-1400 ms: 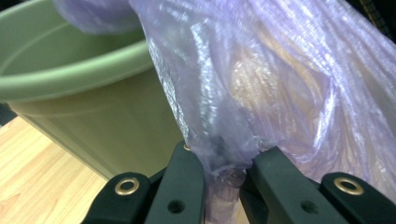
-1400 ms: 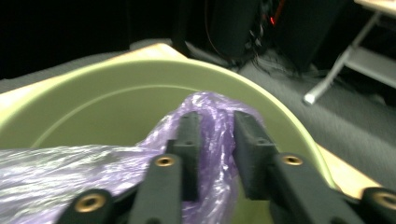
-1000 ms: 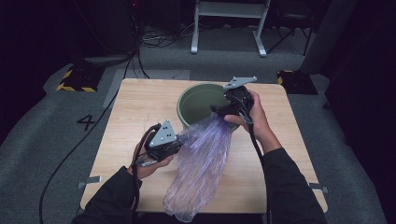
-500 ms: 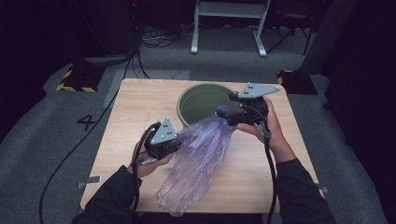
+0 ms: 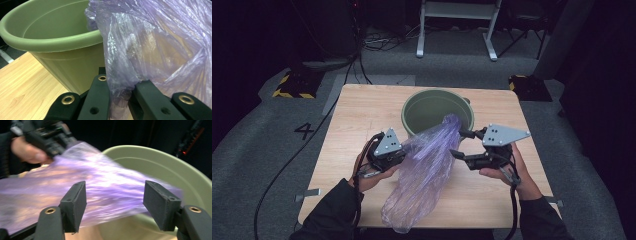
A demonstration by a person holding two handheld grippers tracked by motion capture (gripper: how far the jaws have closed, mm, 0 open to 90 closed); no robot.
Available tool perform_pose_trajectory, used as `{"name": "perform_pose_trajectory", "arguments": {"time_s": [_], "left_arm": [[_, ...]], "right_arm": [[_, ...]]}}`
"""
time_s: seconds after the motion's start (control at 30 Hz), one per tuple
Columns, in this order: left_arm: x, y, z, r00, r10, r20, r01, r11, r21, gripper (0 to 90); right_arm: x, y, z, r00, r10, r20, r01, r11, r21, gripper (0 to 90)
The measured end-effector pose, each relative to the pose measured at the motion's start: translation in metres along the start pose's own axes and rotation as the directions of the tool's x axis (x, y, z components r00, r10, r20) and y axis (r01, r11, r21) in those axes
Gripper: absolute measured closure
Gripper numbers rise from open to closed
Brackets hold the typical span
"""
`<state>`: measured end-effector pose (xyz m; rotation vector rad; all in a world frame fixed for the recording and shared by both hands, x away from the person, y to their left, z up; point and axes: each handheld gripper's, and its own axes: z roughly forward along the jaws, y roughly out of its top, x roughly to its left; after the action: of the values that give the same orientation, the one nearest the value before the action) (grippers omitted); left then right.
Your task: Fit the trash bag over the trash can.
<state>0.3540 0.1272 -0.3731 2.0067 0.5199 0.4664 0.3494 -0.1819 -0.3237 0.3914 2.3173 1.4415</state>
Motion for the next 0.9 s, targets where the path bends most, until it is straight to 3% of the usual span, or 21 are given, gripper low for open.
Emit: {"name": "perform_pose_trajectory", "arguments": {"time_s": [0.1,0.23,0.37,0.47,0.7,0.9], "left_arm": [[0.0,0.0,0.001,1.0,0.004,-0.001,-0.004,1.0,0.005,89.5],[0.0,0.0,0.0,1.0,0.001,0.004,-0.001,1.0,-0.002,89.5],[0.002,-0.002,-0.002,1.0,-0.005,-0.004,0.005,1.0,-0.005,89.5],[0.004,-0.003,-0.004,0.9999,-0.01,-0.008,0.009,0.9999,-0.011,89.5],[0.005,-0.006,-0.006,0.9999,-0.01,-0.003,0.01,0.9999,-0.013,89.4],[0.005,-0.006,-0.005,1.0,-0.001,0.001,0.001,1.0,-0.004,89.0]], "right_arm": [[0.009,-0.005,0.007,0.9996,-0.028,-0.007,0.028,1.0,0.005,34.7],[0.014,-0.01,0.016,0.9969,-0.073,0.032,0.072,0.997,0.021,52.6],[0.015,-0.01,0.018,0.9872,-0.129,0.093,0.127,0.991,0.027,79.0],[0.012,-0.009,0.017,0.9848,-0.127,0.118,0.127,0.992,0.009,89.8],[0.0,-0.009,0.015,0.9815,-0.08,0.174,0.086,0.996,-0.028,90.0],[-0.014,-0.005,0.016,0.9739,-0.04,0.223,0.051,0.998,-0.046,90.0]]}}
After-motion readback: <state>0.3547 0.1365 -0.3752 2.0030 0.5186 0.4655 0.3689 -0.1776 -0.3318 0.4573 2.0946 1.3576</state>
